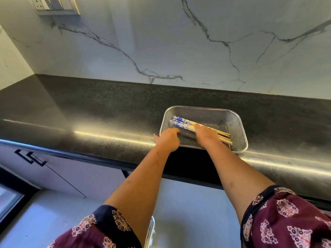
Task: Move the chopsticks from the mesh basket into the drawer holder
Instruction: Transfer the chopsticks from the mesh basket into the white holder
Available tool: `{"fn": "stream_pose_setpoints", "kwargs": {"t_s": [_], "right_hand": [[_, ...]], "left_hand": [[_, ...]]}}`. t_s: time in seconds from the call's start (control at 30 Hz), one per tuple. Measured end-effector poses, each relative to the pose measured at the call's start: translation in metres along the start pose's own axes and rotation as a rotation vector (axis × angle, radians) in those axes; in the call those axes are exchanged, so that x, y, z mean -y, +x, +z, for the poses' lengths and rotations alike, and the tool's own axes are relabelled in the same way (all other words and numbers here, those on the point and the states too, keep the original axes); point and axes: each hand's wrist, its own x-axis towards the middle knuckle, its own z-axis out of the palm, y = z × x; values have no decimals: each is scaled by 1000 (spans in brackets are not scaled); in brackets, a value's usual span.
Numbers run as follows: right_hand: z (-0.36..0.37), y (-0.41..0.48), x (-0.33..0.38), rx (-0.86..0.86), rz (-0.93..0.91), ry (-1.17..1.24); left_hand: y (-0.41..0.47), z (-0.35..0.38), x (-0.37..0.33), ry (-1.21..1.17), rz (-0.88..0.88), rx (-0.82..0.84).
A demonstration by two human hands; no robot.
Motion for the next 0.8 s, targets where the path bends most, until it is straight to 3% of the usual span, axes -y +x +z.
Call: {"fn": "stream_pose_setpoints", "kwargs": {"t_s": [0.2, 0.47, 0.6, 0.8], "right_hand": [[0, 0, 2, 69, 29, 142], [-1, 1, 2, 55, 144, 42], [-4, -1, 2, 46, 109, -39], [-22, -10, 9, -161, 31, 41]], "left_hand": [[-3, 0, 0, 2, -3, -8], [-5, 5, 2, -41, 3, -25], [-6, 7, 1, -66, 3, -48], [-13, 5, 1, -171, 13, -179]]}}
